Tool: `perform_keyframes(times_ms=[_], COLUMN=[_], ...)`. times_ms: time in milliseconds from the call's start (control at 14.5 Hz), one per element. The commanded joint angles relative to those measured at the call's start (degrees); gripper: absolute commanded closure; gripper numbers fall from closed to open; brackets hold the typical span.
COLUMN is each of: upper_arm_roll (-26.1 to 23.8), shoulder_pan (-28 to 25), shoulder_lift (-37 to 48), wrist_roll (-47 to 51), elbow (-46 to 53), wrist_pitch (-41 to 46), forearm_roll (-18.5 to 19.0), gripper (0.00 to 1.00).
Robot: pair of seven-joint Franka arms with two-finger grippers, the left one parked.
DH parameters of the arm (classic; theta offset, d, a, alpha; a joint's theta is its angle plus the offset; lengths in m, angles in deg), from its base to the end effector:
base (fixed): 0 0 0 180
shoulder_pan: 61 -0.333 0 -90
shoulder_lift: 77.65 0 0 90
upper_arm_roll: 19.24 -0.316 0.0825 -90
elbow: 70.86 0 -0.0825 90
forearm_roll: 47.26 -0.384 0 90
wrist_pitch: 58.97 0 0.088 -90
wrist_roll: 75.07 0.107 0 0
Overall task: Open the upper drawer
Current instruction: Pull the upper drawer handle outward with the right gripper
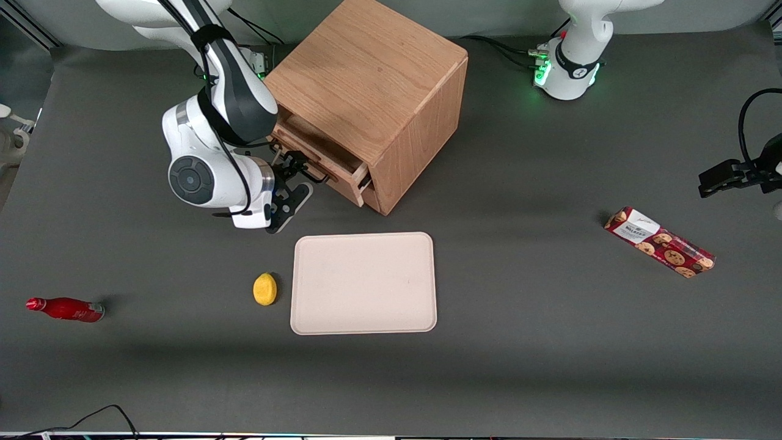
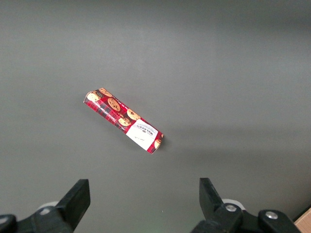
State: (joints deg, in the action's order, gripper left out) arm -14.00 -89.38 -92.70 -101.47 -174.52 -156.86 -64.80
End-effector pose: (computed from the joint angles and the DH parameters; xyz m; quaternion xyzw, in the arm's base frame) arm 0.5251 0.2583 0.3771 -0.9045 -0.3641 0.1738 0.1380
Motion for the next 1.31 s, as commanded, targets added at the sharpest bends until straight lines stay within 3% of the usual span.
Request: perform_keyframes(times_ms=[0,1238], upper_arm_roll=[-0.6,0.0], shoulder_pan=[1.8,6.5], shoulder_lift=[-1.9,-6.0], wrist_roll=[-3.0,-11.5], elbow=[2.6,7.6], wrist_pitch=[0.3,0.4], forearm_roll=[-0.8,0.2], gripper=[0.00,0.00])
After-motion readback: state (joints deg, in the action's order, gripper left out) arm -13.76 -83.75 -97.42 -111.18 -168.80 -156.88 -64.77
